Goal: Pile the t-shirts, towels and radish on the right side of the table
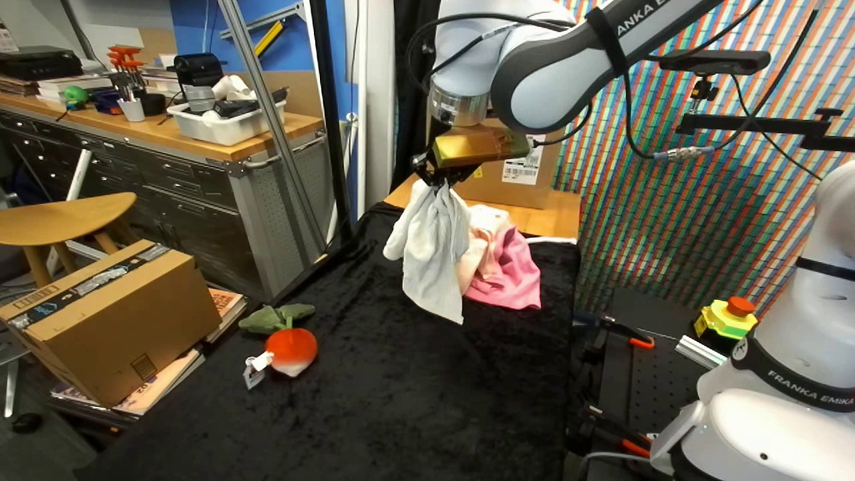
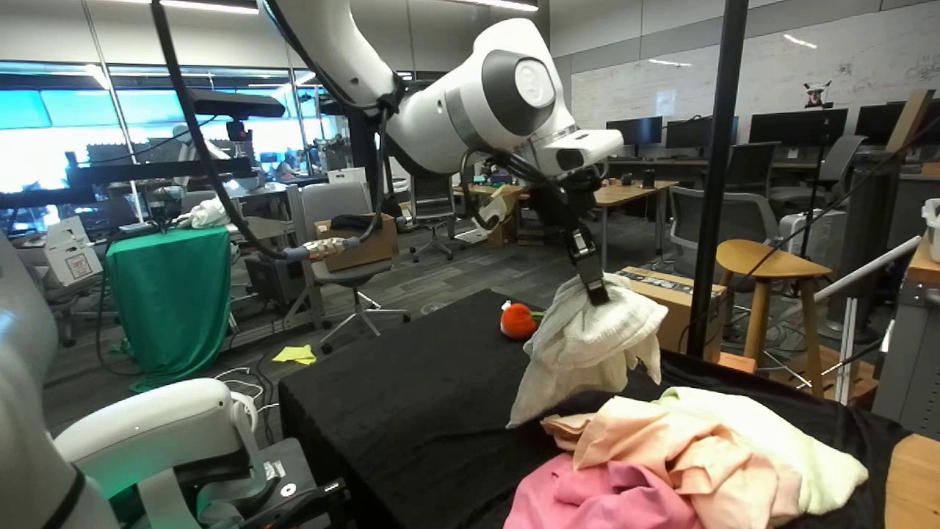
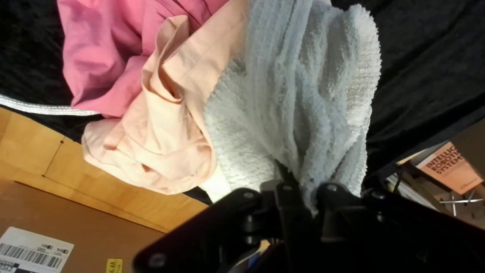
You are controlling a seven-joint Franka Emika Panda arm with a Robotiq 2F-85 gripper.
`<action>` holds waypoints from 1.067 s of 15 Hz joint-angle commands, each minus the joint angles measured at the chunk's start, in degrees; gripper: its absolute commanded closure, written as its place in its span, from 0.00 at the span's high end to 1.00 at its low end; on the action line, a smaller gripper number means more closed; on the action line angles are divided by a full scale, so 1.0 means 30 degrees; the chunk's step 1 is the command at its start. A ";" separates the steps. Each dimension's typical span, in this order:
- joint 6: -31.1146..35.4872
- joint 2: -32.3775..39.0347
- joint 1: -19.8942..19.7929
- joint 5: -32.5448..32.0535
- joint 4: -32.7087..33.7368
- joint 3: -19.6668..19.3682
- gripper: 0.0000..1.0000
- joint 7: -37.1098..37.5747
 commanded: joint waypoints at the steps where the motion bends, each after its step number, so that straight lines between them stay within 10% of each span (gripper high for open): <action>1: -0.0089 0.0009 -0.1396 0.2082 0.0893 0.0163 0.06 -0.0313; 8: 0.0298 0.0246 -0.2817 0.4550 0.1132 -0.0079 0.05 -0.0886; 9: 0.0275 0.0240 -0.2867 0.4514 0.1102 -0.0032 0.33 -0.1049; 16: -0.0296 -0.0069 -0.2556 0.4119 0.0857 0.0488 0.77 -0.2113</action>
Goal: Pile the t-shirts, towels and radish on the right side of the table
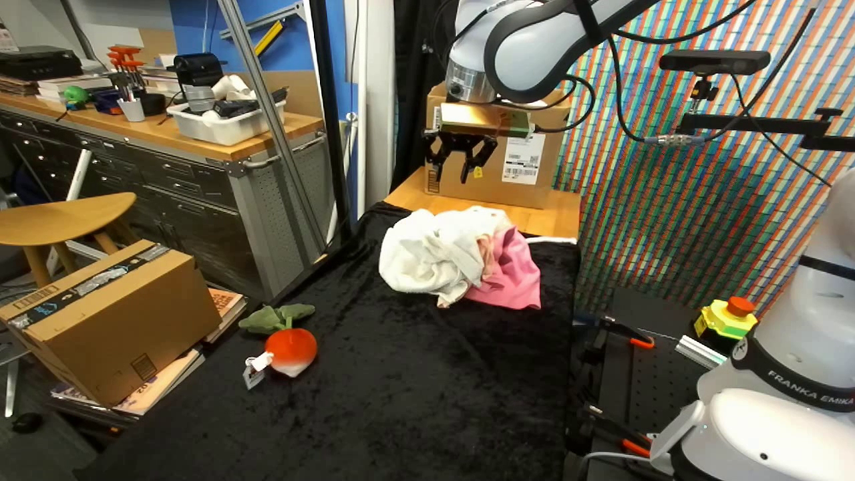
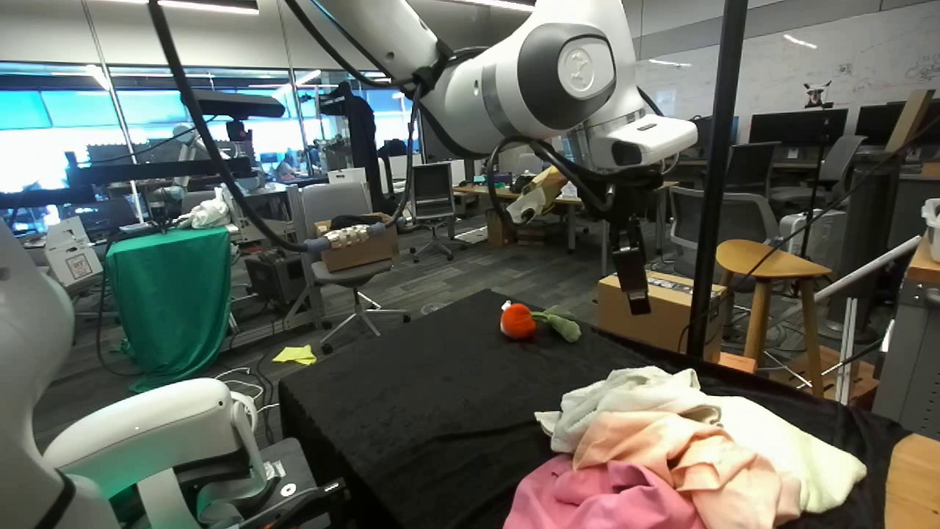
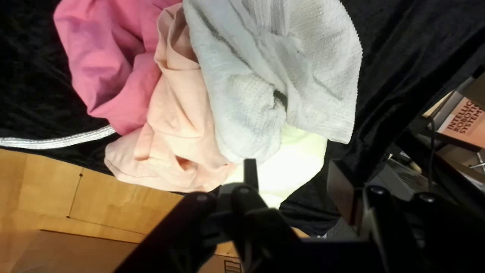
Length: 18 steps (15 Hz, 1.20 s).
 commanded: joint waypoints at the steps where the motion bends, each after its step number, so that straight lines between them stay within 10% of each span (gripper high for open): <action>1: -0.0480 -0.0375 0.0212 0.0253 -0.0020 0.0449 0.86 -0.1299; 3: -0.0614 -0.0509 0.0576 0.0827 -0.0199 0.0881 1.00 -0.3063; 18: -0.4494 0.4240 0.4520 0.0914 0.5935 0.4621 1.00 -1.2238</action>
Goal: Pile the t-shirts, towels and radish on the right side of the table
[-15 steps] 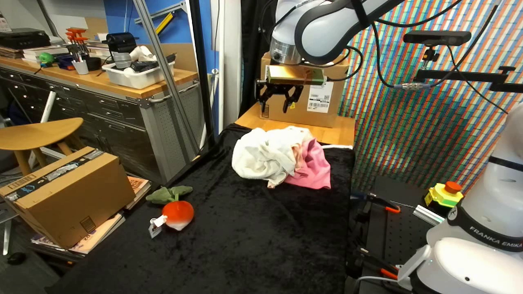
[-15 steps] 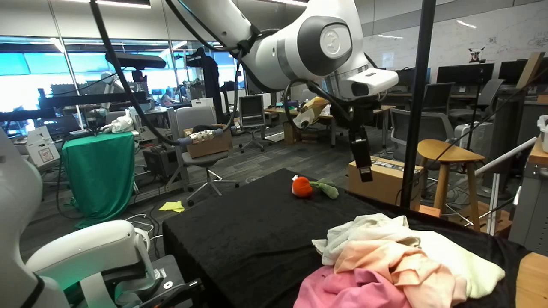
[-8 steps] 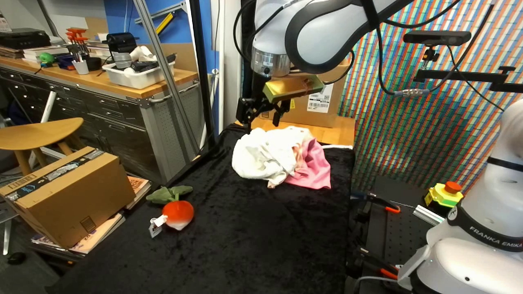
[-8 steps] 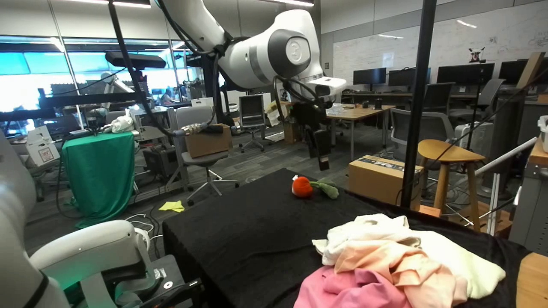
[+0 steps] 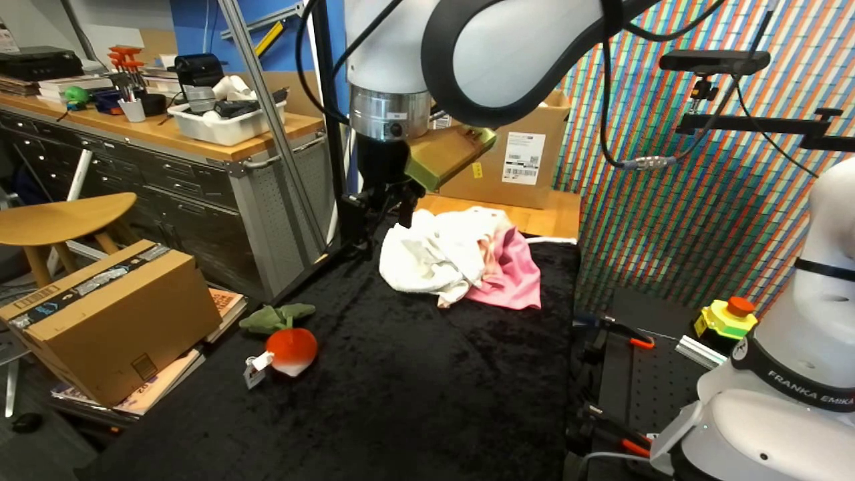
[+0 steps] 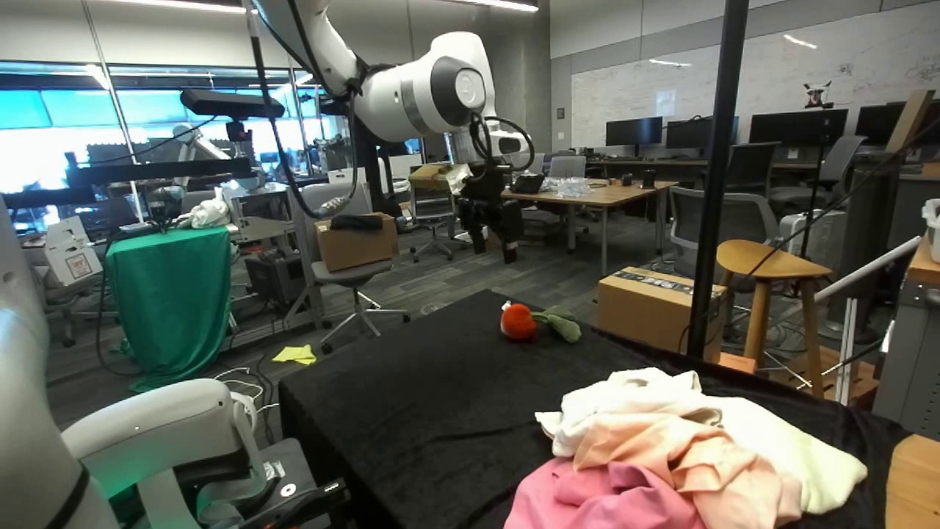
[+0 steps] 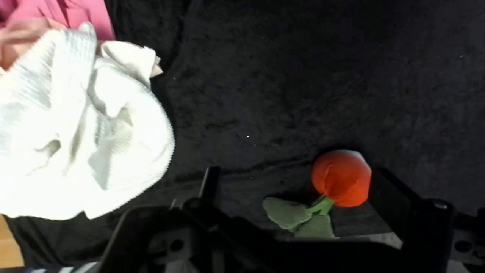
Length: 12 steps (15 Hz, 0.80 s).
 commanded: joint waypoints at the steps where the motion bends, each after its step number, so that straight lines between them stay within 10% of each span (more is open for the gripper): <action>1: -0.0631 0.3025 0.0540 -0.0044 0.3531 0.0146 1.00 -0.2892; 12: 0.0498 1.0337 0.2581 -0.0407 0.9876 -0.0972 1.00 -0.3923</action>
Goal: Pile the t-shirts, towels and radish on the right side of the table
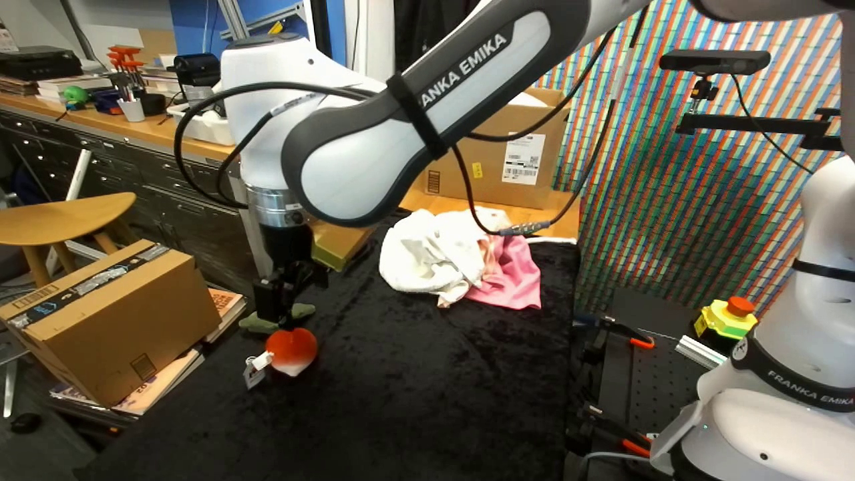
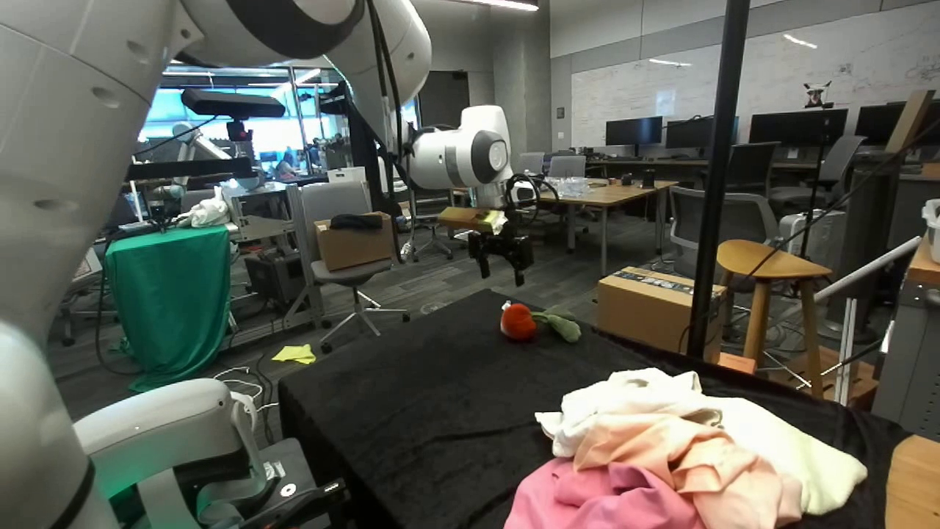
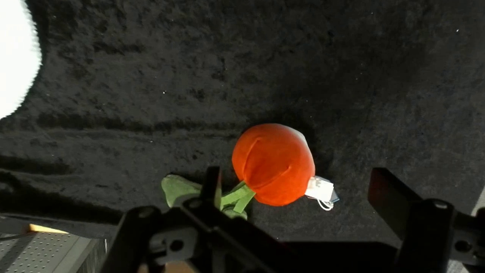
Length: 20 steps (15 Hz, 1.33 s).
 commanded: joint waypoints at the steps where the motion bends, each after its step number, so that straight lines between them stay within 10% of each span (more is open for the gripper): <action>1: -0.0138 0.2278 0.0704 0.0005 0.2666 -0.0590 1.00 -0.0545; 20: -0.0152 0.7590 0.1090 0.0074 0.7751 -0.1671 1.00 -0.2312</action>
